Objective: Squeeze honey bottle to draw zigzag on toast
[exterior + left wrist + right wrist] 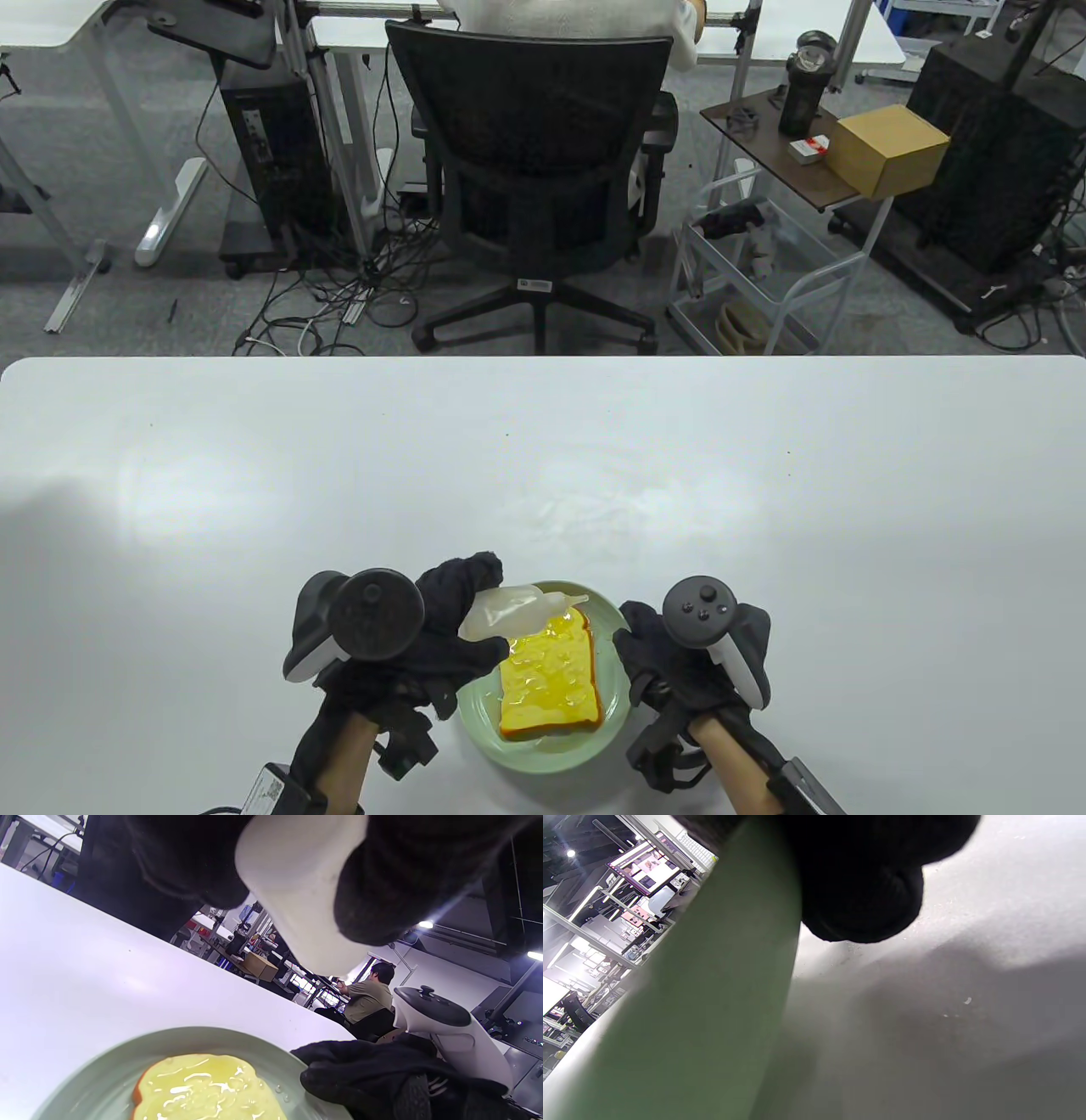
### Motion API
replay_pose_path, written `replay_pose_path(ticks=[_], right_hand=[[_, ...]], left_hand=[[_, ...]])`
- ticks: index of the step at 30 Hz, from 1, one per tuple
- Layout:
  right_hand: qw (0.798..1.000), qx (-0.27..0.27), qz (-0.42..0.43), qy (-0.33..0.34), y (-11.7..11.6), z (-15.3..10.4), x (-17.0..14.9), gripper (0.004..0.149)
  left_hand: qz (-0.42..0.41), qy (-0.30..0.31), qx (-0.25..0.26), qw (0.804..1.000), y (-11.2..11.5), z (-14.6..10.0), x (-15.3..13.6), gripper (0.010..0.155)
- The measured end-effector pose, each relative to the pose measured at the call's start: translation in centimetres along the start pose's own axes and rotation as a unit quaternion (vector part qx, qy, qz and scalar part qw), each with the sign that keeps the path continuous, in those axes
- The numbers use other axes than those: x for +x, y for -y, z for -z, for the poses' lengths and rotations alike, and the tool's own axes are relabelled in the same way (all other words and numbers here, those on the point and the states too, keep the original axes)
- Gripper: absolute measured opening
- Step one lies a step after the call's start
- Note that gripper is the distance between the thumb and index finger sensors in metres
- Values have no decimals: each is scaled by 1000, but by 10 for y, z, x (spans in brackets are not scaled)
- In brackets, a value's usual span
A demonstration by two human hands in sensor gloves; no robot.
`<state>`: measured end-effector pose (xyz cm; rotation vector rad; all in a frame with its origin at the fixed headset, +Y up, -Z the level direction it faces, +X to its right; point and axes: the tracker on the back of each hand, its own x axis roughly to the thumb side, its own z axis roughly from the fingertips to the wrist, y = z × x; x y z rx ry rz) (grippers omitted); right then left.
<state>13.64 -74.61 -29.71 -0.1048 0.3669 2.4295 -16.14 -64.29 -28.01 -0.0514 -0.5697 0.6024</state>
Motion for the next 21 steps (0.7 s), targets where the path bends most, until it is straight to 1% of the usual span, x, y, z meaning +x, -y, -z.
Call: replay_pose_path(ticks=[6,7,9,13,15,18,21], right_hand=[[1000,-9,9,-9,2,-3,-1,54],[1000,-5,10,-12,2,-3,-1,54],[1000,4,18,-16,1,-2,-1,54],[999,34,36,-14,1,-2,-1,56],[997,67,35,-17,2,-3,-2,57],[996,73,44,-19,2,-3,-3,57],[994,94,44,-20,4,-5,-5,58]], left_hand=[[5,-2,16,1000,-2,-1,0,78],[1,2,9,1000,-1,-1,-1,78],[-7,4,16,1000,-1,-1,-1,77],[-14,-3,21,1000,-2,-2,-3,77],[-29,-6,17,999,-3,-3,-5,77],[-46,-2,21,999,-3,-2,-7,78],[-52,1,21,998,-2,-2,-6,78]])
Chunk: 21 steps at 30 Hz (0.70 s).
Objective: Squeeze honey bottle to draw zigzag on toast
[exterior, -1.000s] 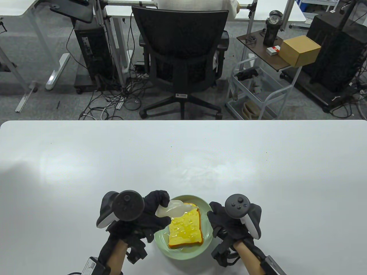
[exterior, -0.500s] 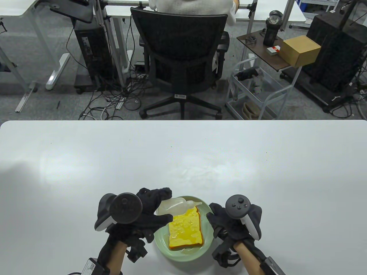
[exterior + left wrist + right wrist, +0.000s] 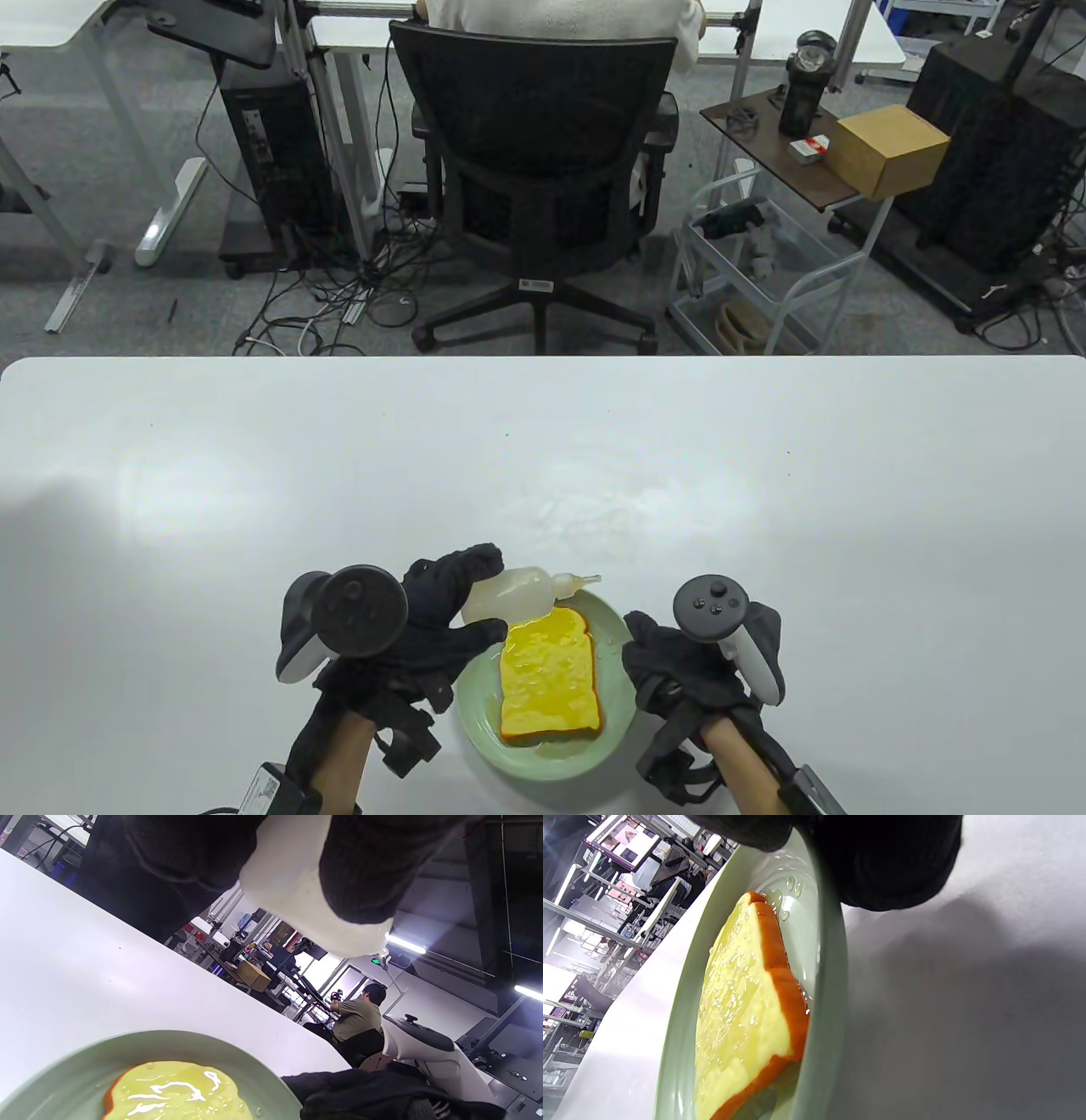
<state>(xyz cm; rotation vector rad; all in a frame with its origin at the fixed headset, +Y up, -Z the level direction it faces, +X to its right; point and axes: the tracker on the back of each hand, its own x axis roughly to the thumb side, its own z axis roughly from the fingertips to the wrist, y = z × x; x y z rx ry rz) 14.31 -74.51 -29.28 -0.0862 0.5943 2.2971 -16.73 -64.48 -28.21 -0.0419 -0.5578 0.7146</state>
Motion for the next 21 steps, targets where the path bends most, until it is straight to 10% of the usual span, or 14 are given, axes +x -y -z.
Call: replay_pose_path(ticks=[11,21], right_hand=[[997,69,23,12,7,0,1,59],[1000,24,-19,-7,10,-1,0,59]], left_hand=[[-11,2,-3,1000,2,0,-2,79],[-32,17,-4,999,4,1,-2,80]])
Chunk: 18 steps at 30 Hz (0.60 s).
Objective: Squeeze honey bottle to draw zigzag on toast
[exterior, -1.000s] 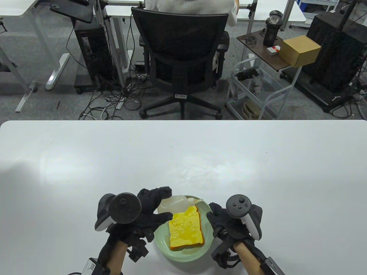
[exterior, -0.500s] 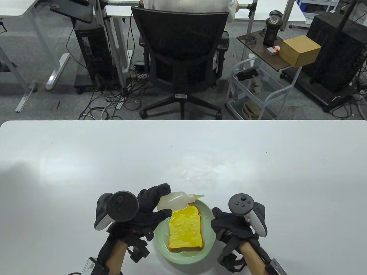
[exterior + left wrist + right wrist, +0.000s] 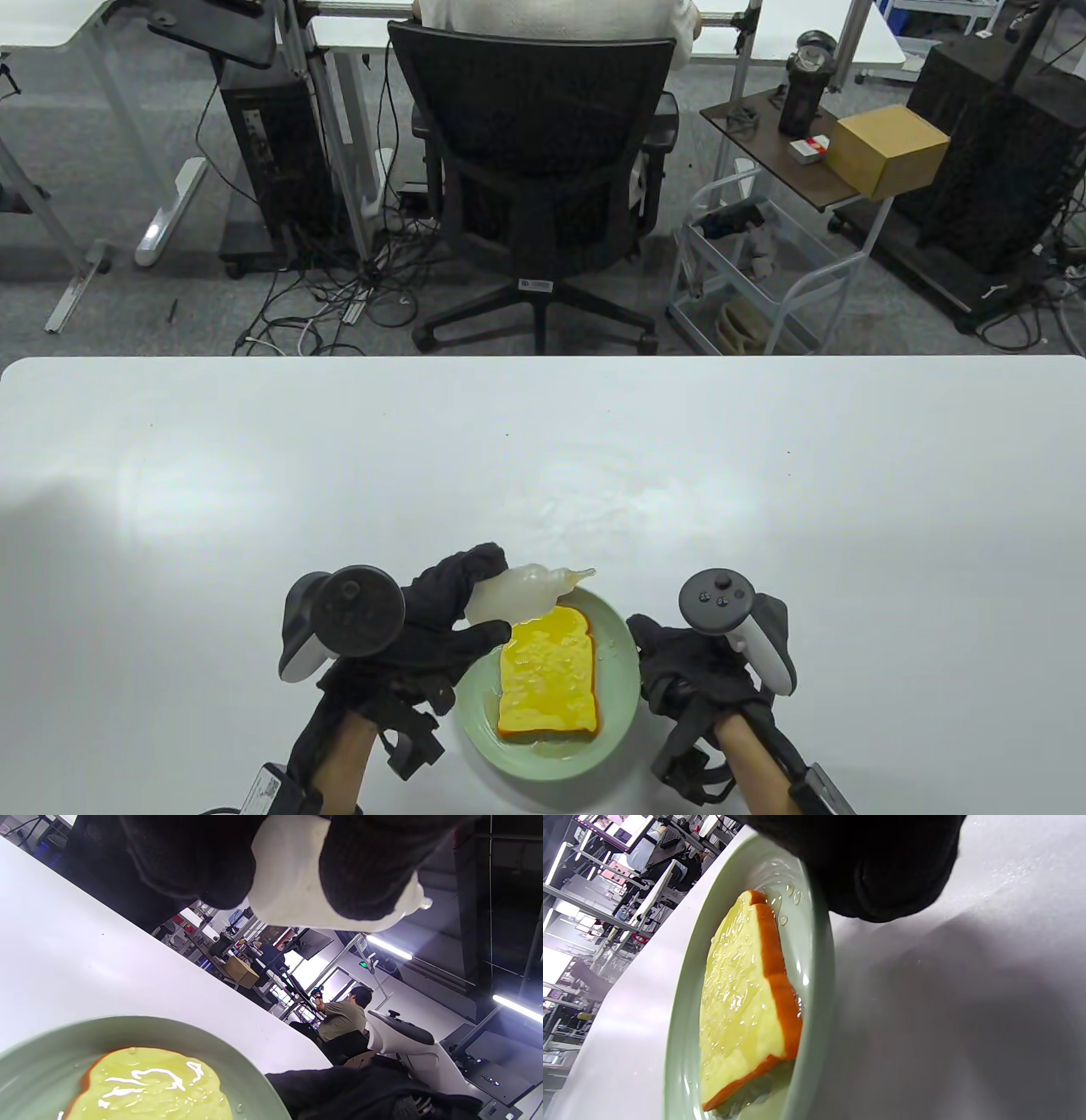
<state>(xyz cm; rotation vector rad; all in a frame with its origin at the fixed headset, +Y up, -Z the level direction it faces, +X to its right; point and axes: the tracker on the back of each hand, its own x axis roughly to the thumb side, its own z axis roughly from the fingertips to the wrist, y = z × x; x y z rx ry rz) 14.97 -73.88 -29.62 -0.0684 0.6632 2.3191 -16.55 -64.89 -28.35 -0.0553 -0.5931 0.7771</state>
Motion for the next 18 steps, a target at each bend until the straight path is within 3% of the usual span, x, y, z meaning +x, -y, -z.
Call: replay_pose_path(ticks=[10,15,18], right_hand=[[1000,-4,-28,-13,2,2,-3,58],[995,-63,-75,-21,3,0,-2,53],[996,-58,-67,-12,3,0,0,51]], left_hand=[[-11,17,-4,1000,2,2,0,85],[-13,25,-11,1000,4,4,1,85],[-14,27,-9,999,4,4,1,83]])
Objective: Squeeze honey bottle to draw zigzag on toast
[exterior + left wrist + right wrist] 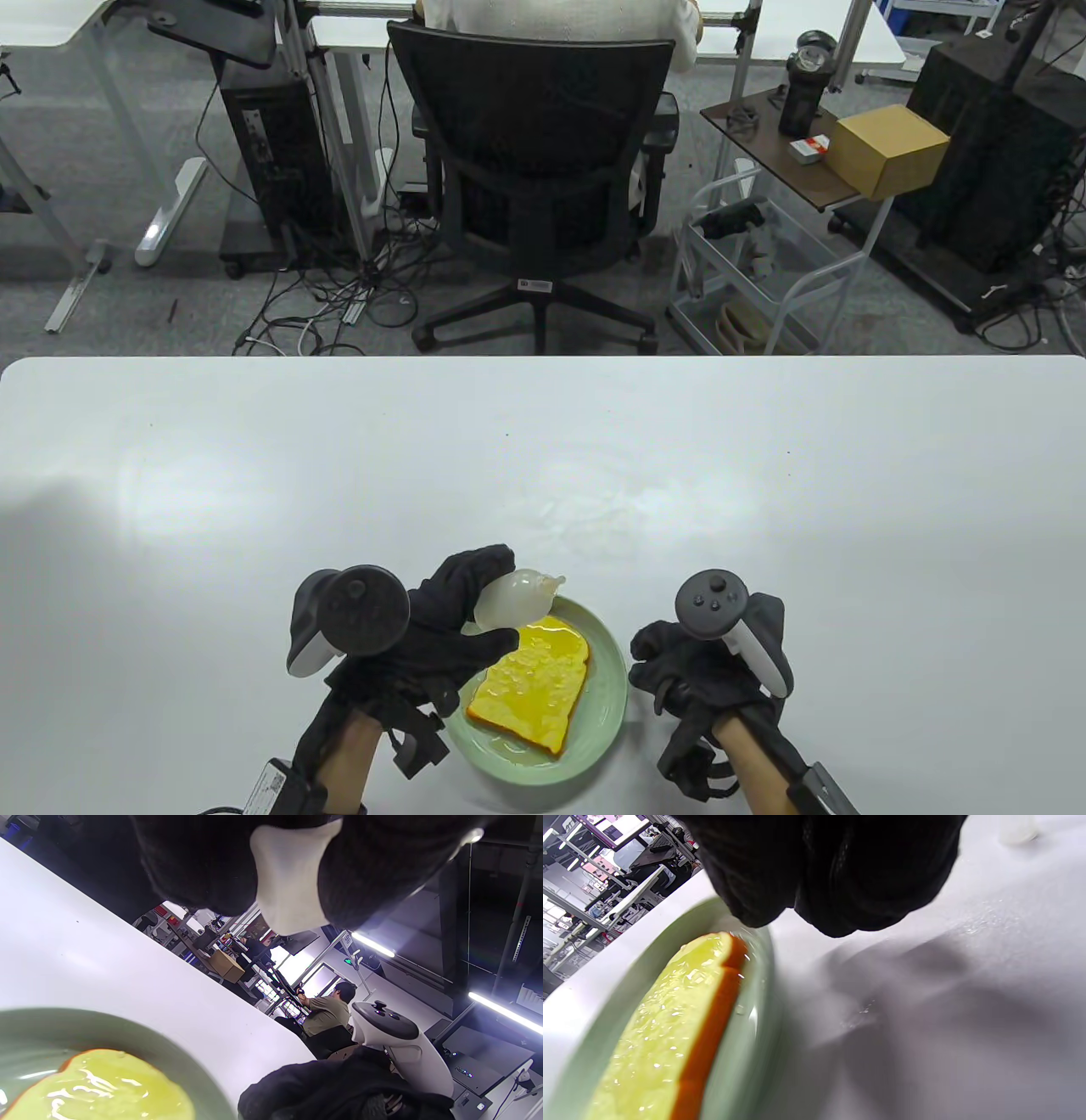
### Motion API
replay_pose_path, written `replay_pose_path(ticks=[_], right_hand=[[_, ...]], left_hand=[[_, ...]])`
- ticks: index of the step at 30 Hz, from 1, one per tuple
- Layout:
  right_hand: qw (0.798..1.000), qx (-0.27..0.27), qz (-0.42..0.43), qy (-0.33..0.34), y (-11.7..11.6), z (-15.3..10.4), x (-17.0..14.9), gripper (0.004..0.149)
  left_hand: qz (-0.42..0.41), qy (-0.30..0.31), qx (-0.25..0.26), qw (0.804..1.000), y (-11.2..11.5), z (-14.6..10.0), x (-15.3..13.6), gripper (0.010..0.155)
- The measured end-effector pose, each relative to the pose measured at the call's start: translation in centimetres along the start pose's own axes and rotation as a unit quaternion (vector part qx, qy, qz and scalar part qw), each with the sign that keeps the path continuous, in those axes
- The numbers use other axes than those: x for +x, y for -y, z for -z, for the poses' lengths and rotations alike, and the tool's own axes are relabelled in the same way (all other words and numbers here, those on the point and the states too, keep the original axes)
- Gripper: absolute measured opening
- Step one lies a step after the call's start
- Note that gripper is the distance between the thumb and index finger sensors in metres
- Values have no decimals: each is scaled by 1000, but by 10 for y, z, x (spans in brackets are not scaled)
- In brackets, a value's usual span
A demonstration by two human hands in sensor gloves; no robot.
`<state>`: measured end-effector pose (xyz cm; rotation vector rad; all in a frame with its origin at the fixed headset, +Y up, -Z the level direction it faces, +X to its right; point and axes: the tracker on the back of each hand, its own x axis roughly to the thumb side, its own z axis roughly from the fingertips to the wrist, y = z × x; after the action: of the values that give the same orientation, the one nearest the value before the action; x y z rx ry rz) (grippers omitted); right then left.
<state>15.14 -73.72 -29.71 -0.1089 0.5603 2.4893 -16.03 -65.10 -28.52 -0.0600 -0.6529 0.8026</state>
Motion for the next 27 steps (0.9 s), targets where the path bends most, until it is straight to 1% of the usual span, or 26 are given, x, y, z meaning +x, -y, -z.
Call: replay_pose_path(ticks=[5,8,10,13,15,18,21,23,27], right_hand=[[1000,-24,-2,4,3,-3,1,46],[999,-39,14,8,8,-6,1,47],[998,-59,27,14,14,-9,1,48],[992,-107,67,24,33,-18,-2,51],[983,-154,90,29,47,-24,-7,53],[972,-205,111,21,63,-30,-18,61],[973,-212,88,-5,71,-31,-29,67],[973,-222,59,-22,71,-29,-36,67],[971,-229,-11,-61,64,-22,-53,65]], left_hand=[[-11,7,8,1000,0,0,-1,81],[-12,8,9,1000,0,0,-1,80],[-11,8,8,1000,0,1,-1,80],[-8,7,11,1000,0,0,-1,80],[-3,4,15,1000,0,0,-1,80],[2,1,19,1000,0,0,-1,80],[0,0,19,1000,1,0,-1,80],[3,-1,18,1000,1,0,-1,80],[6,-5,13,1000,2,1,-3,80]])
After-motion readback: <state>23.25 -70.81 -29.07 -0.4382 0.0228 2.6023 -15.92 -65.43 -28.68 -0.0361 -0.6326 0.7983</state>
